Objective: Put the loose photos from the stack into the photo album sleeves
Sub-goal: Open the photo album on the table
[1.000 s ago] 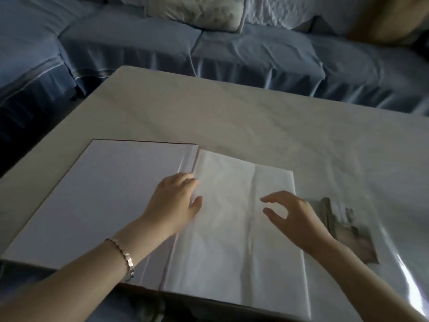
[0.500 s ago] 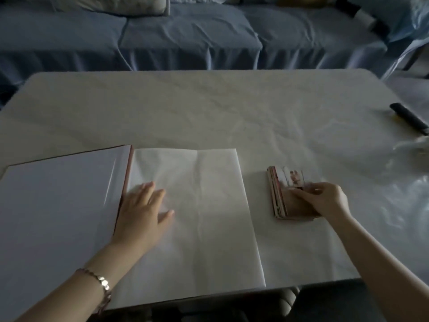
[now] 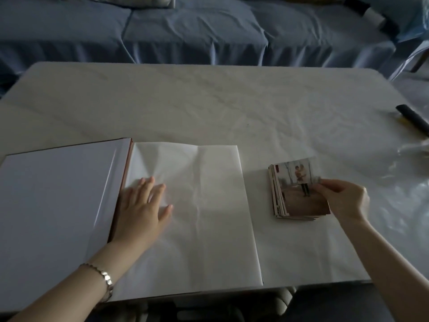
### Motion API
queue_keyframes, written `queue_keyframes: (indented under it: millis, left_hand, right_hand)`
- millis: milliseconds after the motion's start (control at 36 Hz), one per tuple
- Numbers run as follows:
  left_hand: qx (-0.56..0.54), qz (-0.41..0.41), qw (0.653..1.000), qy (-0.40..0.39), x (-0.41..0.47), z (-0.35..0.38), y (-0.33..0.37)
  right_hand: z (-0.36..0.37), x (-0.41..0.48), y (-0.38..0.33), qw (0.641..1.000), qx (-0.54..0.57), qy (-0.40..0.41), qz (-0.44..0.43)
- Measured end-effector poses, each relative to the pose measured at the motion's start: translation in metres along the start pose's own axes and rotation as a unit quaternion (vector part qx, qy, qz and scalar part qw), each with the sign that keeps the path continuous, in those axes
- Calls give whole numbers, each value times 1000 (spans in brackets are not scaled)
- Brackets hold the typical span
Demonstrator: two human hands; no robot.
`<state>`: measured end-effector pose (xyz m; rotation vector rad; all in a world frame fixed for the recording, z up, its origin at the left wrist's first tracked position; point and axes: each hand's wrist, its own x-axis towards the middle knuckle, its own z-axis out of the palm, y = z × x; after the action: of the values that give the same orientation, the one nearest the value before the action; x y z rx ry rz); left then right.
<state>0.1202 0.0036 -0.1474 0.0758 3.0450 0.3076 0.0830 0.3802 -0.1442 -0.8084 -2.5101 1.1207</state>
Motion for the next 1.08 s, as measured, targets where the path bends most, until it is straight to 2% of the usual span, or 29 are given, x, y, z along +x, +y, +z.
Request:
queue_keyframes:
  millis: [167,306,361,389,472,583,611,667,694,778,833,861,944,1000,1083]
  left_hand:
    - [3,10,1000,11,-1,2,-2]
    - [4,-3,1000,21,3,5,-2]
    - [-39,-27,999,20,11,6,3]
    - [-101,-37,994,32,14,5,9]
    - [-331,-68,939,58,18,-12,38]
    - [-546,-45,833,-75,14,-27,73]
    - [-560,-31,823,-86,13,-27,78]
    - [-544,-12,838,-51,13,-27,80]
    - [-537,-15,843,-25,14,-25,79]
    - [-537,-52,842,30,20,-22,69]
    - [-491,-70,864,86,27,-17,57]
    - [-463,-74,876,114,30,-14,50]
    - [-399,-104,895,171,41,-8,30]
    - [-381,-119,896,195,47,-7,22]
    - [-356,-89,897,246,54,-8,20]
  right_hand:
    - [-6,3,1,1000,10,-18,8]
    - [-13,3,-19,983,137,-93,82]
    - [-14,-3,-34,974,166,-127,81]
    - [-14,-7,-43,970,182,-141,79]
    - [0,-26,-69,953,228,-182,86]
    - [28,-58,-98,918,275,-273,83]
    - [35,-66,-103,905,288,-302,86]
    - [47,-77,-111,880,309,-350,93]
    - [53,-80,-113,879,304,-357,84]
    - [69,-85,-108,932,202,-300,-21]
    - [76,-92,-98,961,94,-232,-116]
    - [79,-96,-91,963,47,-212,-161]
    - [93,-107,-68,943,-41,-222,-245]
    - [101,-112,-56,933,-75,-235,-261]
    - [109,-116,-44,924,-109,-231,-283]
